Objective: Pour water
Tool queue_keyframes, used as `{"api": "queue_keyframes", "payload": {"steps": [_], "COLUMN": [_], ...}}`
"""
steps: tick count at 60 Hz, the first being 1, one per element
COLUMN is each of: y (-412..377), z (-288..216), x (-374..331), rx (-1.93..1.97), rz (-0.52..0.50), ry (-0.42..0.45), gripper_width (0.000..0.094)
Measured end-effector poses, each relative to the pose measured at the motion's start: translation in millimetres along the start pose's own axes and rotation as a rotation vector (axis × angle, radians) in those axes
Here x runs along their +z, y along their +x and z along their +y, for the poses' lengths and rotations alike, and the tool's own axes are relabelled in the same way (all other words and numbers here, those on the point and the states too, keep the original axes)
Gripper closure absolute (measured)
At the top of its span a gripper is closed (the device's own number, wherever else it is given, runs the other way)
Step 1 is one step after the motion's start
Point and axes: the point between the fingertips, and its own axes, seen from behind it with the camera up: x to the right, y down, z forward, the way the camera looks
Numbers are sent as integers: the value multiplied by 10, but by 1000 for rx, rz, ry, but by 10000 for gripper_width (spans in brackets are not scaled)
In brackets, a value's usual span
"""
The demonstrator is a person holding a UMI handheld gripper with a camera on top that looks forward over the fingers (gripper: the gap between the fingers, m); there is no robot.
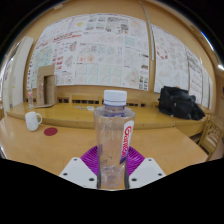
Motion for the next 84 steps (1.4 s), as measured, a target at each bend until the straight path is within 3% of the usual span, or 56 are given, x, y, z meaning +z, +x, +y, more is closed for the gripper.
{"api": "queue_keyframes", "payload": {"steps": [9,20,28,35,42,51,62,70,77,84], "y": [74,-88,-591,-1435,-2425,-3318,-3797,-3975,-4081,-4017], "z": [-498,-1659,-2625,-3146,-3248,-2714,-2011,-1876,-2044,-2522], "x": [59,177,287,576,901,1418,1846,1899,1802,1611], "rx": [-99,-378,-730,-1112,-1511,-1880,-2179,-2211,-2127,-1914], "rz": [110,324,477,508,467,327,214,181,173,187], "ry": [38,134,215,293,367,357,369,342,380,402], "gripper_width": [631,632,632,633,633,632,633,633,635,632]}}
